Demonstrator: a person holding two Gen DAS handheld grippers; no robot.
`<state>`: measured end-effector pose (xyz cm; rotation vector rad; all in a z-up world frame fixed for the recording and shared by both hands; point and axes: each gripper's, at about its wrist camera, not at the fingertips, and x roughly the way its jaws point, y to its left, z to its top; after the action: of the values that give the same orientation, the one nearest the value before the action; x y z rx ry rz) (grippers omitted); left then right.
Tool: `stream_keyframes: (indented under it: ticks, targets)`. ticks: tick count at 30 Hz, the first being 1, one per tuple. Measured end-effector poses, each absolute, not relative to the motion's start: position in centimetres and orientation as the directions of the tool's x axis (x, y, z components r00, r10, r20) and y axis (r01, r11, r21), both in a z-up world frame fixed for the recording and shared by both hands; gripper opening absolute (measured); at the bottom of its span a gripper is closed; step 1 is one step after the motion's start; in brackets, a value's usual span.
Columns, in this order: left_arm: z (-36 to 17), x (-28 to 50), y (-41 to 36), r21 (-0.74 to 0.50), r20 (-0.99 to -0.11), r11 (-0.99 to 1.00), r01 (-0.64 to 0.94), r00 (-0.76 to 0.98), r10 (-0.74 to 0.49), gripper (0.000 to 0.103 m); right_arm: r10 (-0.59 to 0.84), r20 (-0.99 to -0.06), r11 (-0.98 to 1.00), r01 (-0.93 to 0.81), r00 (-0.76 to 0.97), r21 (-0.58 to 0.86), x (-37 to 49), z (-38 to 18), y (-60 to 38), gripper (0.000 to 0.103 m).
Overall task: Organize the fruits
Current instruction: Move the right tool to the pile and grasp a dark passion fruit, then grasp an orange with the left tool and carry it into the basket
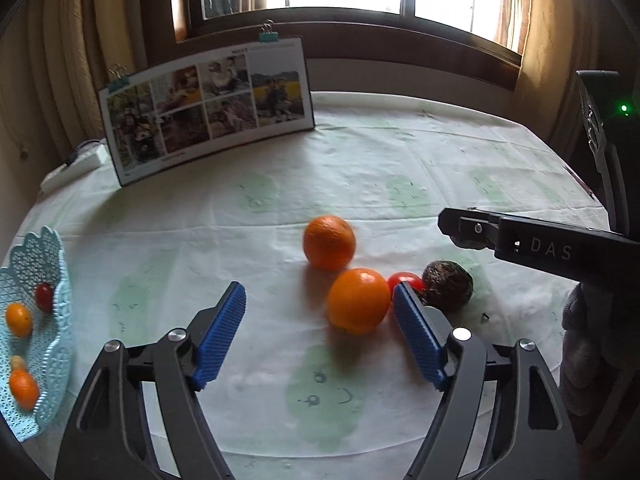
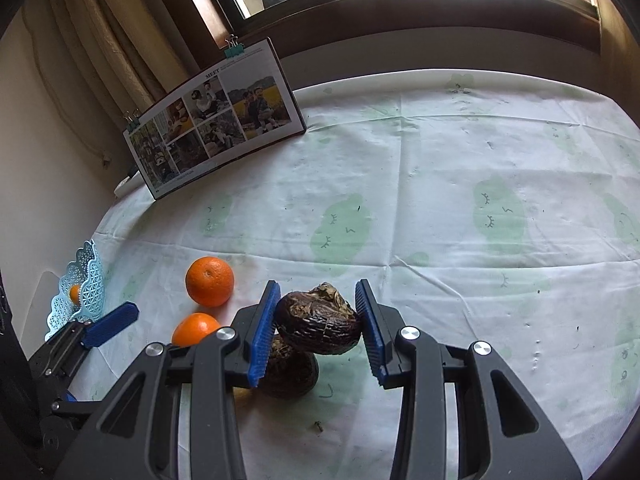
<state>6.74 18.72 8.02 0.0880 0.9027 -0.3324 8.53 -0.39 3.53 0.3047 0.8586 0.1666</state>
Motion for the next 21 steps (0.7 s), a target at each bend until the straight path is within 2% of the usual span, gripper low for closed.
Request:
stream_keyframes:
  ticks: [4,10,12,14,21]
  targets:
    - [7.3,6.9,18.2,-0.091,-0.789,0.93,0.356,0.544,-0.285,0.07,0.266,-0.718,0.944,-0.023,0.643,0.329,8.5,3.5,-0.4,0.04]
    - [6.0,7.7,18.4,-0.166,-0.809,0.915,0.369,0.48,-0.34,0.055,0.265,-0.719,0.944,-0.023,0.643,0.328,8.6,3.4,-0.4,0.04]
    - [5.9,7.7,18.5,-0.193,-0.804,0.908,0.371,0.471,-0.363,0.049,0.266,-0.719,0.944,-0.024,0.641,0.328,8.6,3.4,-0.4,0.04]
    - [6.1,7.5,18.6,-0.21,-0.795,0.9,0.382,0.47,-0.385,0.039,0.266,-0.719,0.944,-0.024,0.641,0.328,8.6,3.4,-0.4,0.04]
    - [6.5,6.9,18.9,-0.187,-0.79,0.911,0.368,0.495,-0.362,0.039,0.267,-0.71,0.944,-0.028,0.651,0.329,8.3,3.6,-0.3,0.039]
